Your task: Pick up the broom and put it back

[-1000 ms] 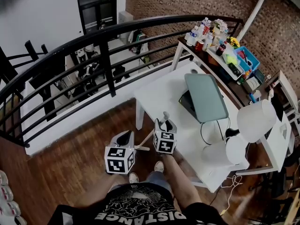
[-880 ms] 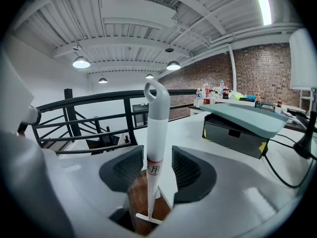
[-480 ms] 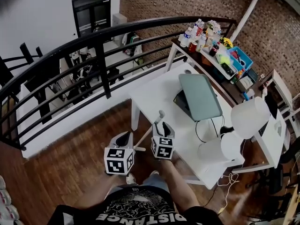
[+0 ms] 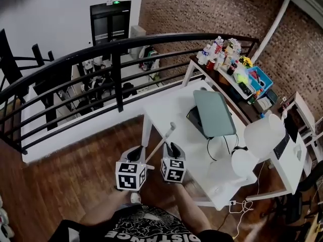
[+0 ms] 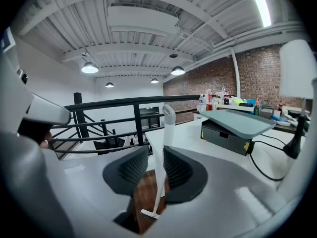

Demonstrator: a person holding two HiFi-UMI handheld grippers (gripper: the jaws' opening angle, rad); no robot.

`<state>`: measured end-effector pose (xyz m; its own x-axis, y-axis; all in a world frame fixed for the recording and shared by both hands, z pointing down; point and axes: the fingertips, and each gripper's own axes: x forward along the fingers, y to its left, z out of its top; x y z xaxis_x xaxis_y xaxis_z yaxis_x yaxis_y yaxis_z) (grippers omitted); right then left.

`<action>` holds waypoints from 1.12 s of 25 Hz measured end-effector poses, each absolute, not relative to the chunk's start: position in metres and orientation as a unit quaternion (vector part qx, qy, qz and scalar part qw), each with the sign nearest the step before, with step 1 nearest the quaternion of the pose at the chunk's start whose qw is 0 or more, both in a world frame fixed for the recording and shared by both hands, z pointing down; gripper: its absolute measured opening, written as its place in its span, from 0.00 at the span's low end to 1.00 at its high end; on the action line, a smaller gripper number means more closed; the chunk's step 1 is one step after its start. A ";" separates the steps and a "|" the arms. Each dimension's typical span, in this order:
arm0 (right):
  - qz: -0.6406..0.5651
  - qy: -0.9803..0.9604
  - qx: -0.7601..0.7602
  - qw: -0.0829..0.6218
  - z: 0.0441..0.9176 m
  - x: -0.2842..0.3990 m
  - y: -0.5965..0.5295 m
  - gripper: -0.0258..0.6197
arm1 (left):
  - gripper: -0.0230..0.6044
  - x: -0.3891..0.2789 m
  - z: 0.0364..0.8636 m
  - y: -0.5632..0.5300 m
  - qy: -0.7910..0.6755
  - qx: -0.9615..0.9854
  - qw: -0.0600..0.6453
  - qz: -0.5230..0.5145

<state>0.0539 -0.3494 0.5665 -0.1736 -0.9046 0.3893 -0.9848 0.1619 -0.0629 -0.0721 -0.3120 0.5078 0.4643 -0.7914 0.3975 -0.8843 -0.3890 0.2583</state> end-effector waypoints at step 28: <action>0.087 -0.865 0.490 0.065 0.474 0.019 -0.150 0.04 | 0.04 -0.037 0.482 -0.134 -0.575 0.796 0.176 0.069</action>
<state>0.0185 -0.1502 0.4742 -0.5119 -0.8358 0.1982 -0.8586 0.5054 -0.0863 -0.0370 -0.1343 0.4819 0.3293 -0.8914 0.3113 -0.9397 -0.2769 0.2010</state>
